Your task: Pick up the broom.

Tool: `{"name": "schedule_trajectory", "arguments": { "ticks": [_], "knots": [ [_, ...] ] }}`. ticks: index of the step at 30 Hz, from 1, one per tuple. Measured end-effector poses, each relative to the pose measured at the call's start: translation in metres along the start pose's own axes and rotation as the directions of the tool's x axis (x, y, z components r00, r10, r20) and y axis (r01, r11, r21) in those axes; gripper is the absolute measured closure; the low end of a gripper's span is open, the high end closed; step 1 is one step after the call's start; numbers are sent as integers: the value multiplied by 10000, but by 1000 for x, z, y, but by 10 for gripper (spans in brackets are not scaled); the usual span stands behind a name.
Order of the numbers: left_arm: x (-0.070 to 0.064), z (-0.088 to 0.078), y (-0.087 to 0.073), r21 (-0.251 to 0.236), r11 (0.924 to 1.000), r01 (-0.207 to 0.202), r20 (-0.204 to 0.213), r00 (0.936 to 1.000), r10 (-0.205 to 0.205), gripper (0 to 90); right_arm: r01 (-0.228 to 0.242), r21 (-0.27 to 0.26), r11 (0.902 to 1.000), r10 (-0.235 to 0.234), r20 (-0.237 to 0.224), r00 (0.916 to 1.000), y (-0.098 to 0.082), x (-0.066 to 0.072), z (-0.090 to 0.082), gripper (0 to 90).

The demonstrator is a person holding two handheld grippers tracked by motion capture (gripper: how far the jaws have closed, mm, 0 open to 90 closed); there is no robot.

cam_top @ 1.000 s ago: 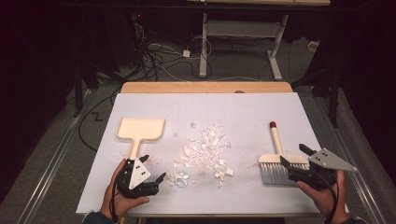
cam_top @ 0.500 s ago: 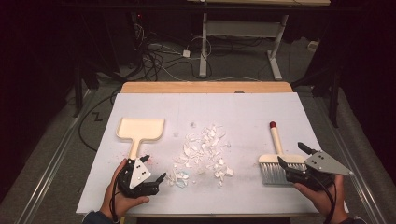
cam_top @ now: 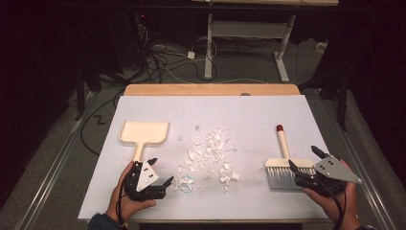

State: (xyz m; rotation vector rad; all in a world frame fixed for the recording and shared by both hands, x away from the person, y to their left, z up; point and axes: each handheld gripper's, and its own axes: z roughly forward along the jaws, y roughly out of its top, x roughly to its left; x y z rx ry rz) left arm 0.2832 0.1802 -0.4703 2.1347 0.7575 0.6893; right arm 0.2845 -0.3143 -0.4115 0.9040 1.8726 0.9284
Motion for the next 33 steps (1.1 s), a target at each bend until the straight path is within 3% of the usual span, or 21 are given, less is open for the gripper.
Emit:
{"name": "schedule_trajectory", "arguments": {
  "ticks": [1, 2, 3, 5, 6, 8, 10, 11, 12, 13, 14, 15, 16, 17, 18, 22, 24, 29, 30, 33],
  "knots": [
    [0, 1, 1, -31, 10000, 10, 57, 10000, -10, 185, 0, 0, 10000, 0, 0, 10000, 0, 0, 0, 215],
    [-1, 2, 2, -14, 9999, -103, 95, 9999, 103, 185, -179, 621, 9979, 151, 445, 9989, 4, 0, 9, 233],
    [-1, 3, 3, -38, 9999, -136, 120, 9998, 136, 185, -262, 898, 9956, 212, 562, 9982, 6, -1, 14, 235],
    [-1, 3, 4, -43, 9999, -165, 150, 9997, 166, 185, -494, 1534, 9869, 398, 651, 9971, 10, -4, 28, 264],
    [-1, 4, 4, -67, 9998, -192, 167, 9997, 193, 185, -805, 1927, 9779, 705, 582, 9958, 11, -8, 37, 279],
    [-2, 5, 7, -124, 9995, -283, 243, 9993, 285, 185, -1541, 2885, 9450, 1513, 321, 9880, 12, -15, 56, 275],
    [-3, 6, 8, -101, 9992, -375, 295, 9989, 378, 185, -1983, 3691, 9080, 2073, 157, 9782, 10, -22, 75, 289],
    [-3, 6, 8, -101, 9992, -375, 295, 9989, 378, 185, -1983, 3691, 9080, 2073, 157, 9782, 10, -22, 75, 289],
    [-4, 7, 7, -40, 9992, -397, 357, 9986, 398, 185, -2248, 4277, 8755, 2500, -29, 9682, 7, -28, 94, 302],
    [-4, 7, 7, -8, 9991, -415, 365, 9985, 415, 185, -2413, 4418, 8641, 2682, 16, 9634, 6, -30, 99, 321],
    [-4, 7, 7, -8, 9991, -415, 365, 9985, 415, 185, -2413, 4418, 8641, 2682, 16, 9634, 6, -30, 99, 321],
    [-5, 7, 6, 21, 9992, -410, 376, 9985, 408, 185, -2480, 4602, 8525, 2750, 88, 9614, 5, -31, 106, 354],
    [-5, 7, 6, 35, 9991, -411, 384, 9984, 410, 185, -2584, 5257, 8105, 3047, -16, 9525, -2, -32, 122, 401],
    [-5, 6, 5, 35, 9990, -435, 382, 9983, 433, 185, -2584, 5257, 8105, 3047, -16, 9525, -2, -32, 122, 401],
    [-6, 4, 5, 48, 9989, -462, 361, 9983, 460, 185, -2433, 5711, 7840, 3166, -308, 9481, -7, -31, 133, 442],
    [-7, 3, 3, 130, 9985, -534, 352, 9980, 529, 186, -2537, 5649, 7852, 3355, -437, 9410, -5, -32, 135, 577],
    [-8, 3, 4, 126, 9982, -582, 359, 9977, 577, 186, -2417, 5589, 7932, 3236, -507, 9448, -5, -31, 136, 625],
    [-9, 3, 5, 117, 9974, -705, 393, 9968, 700, 186, -2399, 5516, 7989, 3262, -622, 9433, -6, -31, 137, 660],
    [-10, 4, 4, 124, 9974, -717, 398, 9967, 711, 186, -2330, 5442, 8060, 3209, -710, 9444, -6, -31, 137, 689],
    [-11, 4, 4, 152, 9972, -727, 438, 9964, 719, 186, -2183, 5361, 8154, 3105, -869, 9466, -6, -31, 137, 716]
  ]
}}
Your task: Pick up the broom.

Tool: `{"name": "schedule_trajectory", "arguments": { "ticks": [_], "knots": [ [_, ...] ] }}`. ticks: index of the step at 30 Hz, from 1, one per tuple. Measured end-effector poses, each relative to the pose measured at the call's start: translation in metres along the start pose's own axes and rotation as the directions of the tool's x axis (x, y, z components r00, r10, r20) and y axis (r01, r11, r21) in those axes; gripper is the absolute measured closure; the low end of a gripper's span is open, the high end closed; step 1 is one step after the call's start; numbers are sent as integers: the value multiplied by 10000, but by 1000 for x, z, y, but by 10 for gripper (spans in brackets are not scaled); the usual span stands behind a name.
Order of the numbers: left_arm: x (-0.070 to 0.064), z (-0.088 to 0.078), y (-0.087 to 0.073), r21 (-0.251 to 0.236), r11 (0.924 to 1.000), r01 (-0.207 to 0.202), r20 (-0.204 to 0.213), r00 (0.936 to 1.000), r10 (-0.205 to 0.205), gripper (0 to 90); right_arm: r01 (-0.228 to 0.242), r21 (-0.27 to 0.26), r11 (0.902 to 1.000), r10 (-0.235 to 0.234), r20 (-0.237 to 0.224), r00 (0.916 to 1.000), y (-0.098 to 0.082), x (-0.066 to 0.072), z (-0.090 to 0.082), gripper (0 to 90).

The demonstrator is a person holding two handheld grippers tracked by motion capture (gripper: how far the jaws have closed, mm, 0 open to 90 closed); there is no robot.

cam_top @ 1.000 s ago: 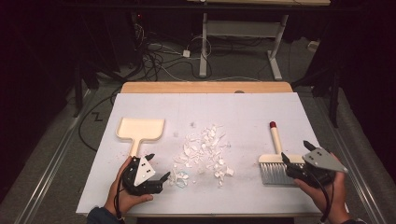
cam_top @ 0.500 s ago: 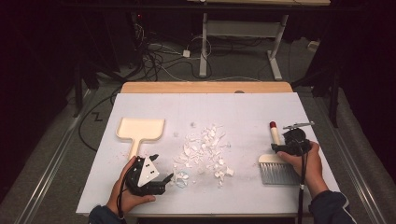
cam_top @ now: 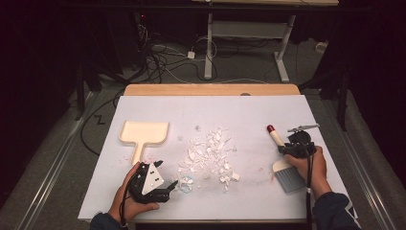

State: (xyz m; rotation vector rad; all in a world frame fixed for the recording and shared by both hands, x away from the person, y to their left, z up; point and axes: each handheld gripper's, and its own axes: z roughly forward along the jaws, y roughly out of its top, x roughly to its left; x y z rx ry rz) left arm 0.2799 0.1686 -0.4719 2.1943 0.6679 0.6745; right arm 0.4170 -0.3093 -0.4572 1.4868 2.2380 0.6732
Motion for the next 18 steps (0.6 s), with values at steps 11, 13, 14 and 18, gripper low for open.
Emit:
{"name": "schedule_trajectory", "arguments": {
  "ticks": [11, 13, 14, 18],
  "knots": [
    [-1, 1, 1, 9, 10000, -75, 34, 10000, 75, 186, 57, -665, 9978, -101, -657, 9978, -7, -11, -10, 716],
    [0, 2, 1, 25, 10000, -24, 40, 10000, 24, 186, 78, -1116, 9937, -163, -752, 9970, -10, -13, -18, 716],
    [1, 2, 1, 22, 10000, -12, 50, 10000, 12, 186, 52, -1281, 9917, -148, -740, 9971, -11, -15, -23, 716],
    [1, 3, 2, 25, 10000, -9, 47, 10000, 9, 186, -19, -2255, 9742, -172, -825, 9964, -16, -18, -43, 718]
  ]
}}
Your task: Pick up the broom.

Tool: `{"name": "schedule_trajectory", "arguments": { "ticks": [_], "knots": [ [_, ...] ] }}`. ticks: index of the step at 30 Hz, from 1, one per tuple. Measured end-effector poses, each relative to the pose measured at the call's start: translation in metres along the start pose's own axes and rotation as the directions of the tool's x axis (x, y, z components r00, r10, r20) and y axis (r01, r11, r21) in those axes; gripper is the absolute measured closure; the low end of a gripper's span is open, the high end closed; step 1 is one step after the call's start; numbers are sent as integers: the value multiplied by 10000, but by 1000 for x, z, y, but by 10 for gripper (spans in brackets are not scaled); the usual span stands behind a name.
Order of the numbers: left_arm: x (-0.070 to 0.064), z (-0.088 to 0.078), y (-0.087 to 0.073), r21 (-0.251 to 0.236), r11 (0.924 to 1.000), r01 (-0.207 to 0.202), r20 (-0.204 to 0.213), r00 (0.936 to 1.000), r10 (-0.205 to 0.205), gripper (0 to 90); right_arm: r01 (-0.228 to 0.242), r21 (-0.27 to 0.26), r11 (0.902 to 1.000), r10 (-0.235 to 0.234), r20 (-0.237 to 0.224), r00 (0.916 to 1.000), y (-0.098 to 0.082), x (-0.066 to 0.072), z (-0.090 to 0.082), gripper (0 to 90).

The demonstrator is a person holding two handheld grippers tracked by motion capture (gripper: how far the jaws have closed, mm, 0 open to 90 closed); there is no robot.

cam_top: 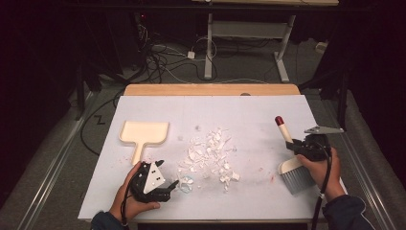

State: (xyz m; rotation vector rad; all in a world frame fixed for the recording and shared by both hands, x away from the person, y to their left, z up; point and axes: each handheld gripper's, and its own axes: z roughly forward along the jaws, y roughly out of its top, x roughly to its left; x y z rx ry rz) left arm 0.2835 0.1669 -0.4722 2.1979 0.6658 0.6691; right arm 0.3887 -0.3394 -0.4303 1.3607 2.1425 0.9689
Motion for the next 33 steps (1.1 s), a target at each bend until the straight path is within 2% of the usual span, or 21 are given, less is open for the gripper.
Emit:
{"name": "schedule_trajectory", "arguments": {
  "ticks": [2, 6, 10, 12, 14, 17, 18, 20, 21, 23, 24, 26, 27, 28, 29, 31, 32, 33],
  "knots": [
    [0, 1, 1, -14, 10000, 19, 18, 10000, -19, 186, -16, -362, 9993, 15, -28, 10000, -1, 0, -9, 718],
    [-1, 1, 3, -70, 10000, 53, 51, 10000, -53, 186, 230, -1071, 9940, -250, -174, 9995, -2, 5, -27, 720],
    [-2, -1, 10, -425, 9973, 595, 289, 9979, -583, 189, 373, -1802, 9829, -440, -337, 9985, -1, 14, -46, 721],
    [-6, -1, 17, -482, 9966, 666, 320, 9974, -651, 188, 503, -2090, 9766, -614, -468, 9970, 2, 19, -53, 721],
    [-12, -2, 26, -721, 9942, 794, 597, 9954, -752, 189, 593, -2369, 9697, -712, -420, 9966, 4, 22, -57, 721],
    [-20, 1, 42, -1014, 9895, 1029, 1148, 9892, -912, 195, 599, -2666, 9619, -754, -481, 9960, 6, 28, -62, 721],
    [-23, 2, 47, -1097, 9875, 1130, 1416, 9852, -970, 197, 647, -2656, 9619, -815, -526, 9953, 6, 29, -63, 722],
    [-29, 5, 59, -1262, 9828, 1350, 1892, 9758, -1097, 197, 669, -2879, 9553, -833, -450, 9955, 7, 35, -65, 722],
    [-33, 7, 66, -1336, 9818, 1351, 2066, 9727, -1058, 199, 732, -2811, 9569, -917, -531, 9944, 9, 38, -66, 721],
    [-41, 10, 80, -1546, 9785, 1368, 2440, 9650, -963, 200, 773, -3035, 9497, -949, -436, 9945, 10, 46, -68, 721],
    [-45, 11, 88, -1708, 9753, 1399, 2636, 9603, -916, 201, 910, -2947, 9512, -1082, -425, 9932, 12, 50, -68, 721],
    [-54, 16, 103, -1926, 9712, 1403, 3035, 9497, -770, 208, 1090, -3128, 9435, -1234, -268, 9920, 14, 60, -68, 721],
    [-59, 20, 110, -2033, 9693, 1386, 3161, 9462, -690, 208, 1174, -3071, 9444, -1315, -256, 9910, 15, 65, -68, 721],
    [-64, 23, 117, -2114, 9669, 1431, 3331, 9405, -664, 211, 1223, -3148, 9412, -1383, -289, 9900, 16, 69, -68, 721],
    [-68, 27, 123, -2157, 9653, 1475, 3512, 9341, -642, 219, 1211, -3330, 9351, -1391, -306, 9898, 16, 73, -69, 721],
    [-75, 36, 134, -2253, 9622, 1532, 3666, 9283, -620, 220, 1339, -3345, 9328, -1549, -367, 9872, 18, 81, -69, 720],
    [-78, 41, 139, -2253, 9610, 1604, 3751, 9246, -664, 226, 1358, -3508, 9265, -1584, -364, 9867, 18, 85, -70, 721],
    [-78, 41, 139, -2253, 9610, 1604, 3751, 9246, -664, 235, 1358, -3508, 9265, -1584, -364, 9867, 18, 85, -70, 721]
  ]
}}
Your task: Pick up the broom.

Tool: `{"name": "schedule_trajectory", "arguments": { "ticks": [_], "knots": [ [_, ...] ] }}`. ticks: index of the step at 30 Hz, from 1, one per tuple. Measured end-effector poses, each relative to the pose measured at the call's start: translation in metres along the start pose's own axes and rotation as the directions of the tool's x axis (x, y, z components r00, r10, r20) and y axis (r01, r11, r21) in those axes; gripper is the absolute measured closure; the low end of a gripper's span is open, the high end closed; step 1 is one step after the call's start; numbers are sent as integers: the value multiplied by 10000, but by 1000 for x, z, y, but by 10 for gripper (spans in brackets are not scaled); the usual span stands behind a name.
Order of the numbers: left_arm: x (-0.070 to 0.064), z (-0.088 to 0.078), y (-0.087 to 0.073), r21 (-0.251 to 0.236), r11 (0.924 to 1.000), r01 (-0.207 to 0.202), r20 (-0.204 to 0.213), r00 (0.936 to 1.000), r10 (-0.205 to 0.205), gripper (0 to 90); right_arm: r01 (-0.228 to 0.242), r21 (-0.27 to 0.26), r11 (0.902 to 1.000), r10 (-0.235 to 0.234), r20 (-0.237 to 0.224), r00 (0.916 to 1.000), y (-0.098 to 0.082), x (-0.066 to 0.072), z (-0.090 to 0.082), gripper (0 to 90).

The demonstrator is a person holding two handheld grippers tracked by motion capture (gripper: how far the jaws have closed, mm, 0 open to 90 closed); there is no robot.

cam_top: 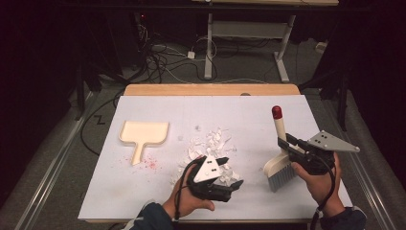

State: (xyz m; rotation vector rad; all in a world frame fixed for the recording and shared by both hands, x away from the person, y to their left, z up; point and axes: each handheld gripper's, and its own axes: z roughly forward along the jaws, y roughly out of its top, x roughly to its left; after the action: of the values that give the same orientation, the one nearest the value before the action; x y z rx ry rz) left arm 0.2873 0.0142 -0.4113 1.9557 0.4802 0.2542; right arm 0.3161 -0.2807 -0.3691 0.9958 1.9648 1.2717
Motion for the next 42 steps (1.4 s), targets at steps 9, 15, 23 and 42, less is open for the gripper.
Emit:
{"name": "schedule_trajectory", "arguments": {
  "ticks": [9, 15, 23, 42],
  "knots": [
    [-7, 43, 11, -191, 9956, 922, 509, 9945, -912, 330, 464, -544, 9974, -496, -599, 9970, 10, 44, 4, 720],
    [1, 46, 3, -266, 9896, 1415, 587, 9884, -1397, 543, 868, -809, 9929, -923, -670, 9935, 12, 64, 3, 718],
    [11, 27, 4, -25, 9987, 500, 672, 9965, -497, 645, 900, -939, 9915, -1026, -1385, 9850, 14, 61, -4, 673],
    [20, -17, 3, 871, 9775, -1923, 2873, 9443, 1602, 645, 4181, 883, 9041, -2922, -5861, 7557, -11, 54, 22, 363]
  ]
}}
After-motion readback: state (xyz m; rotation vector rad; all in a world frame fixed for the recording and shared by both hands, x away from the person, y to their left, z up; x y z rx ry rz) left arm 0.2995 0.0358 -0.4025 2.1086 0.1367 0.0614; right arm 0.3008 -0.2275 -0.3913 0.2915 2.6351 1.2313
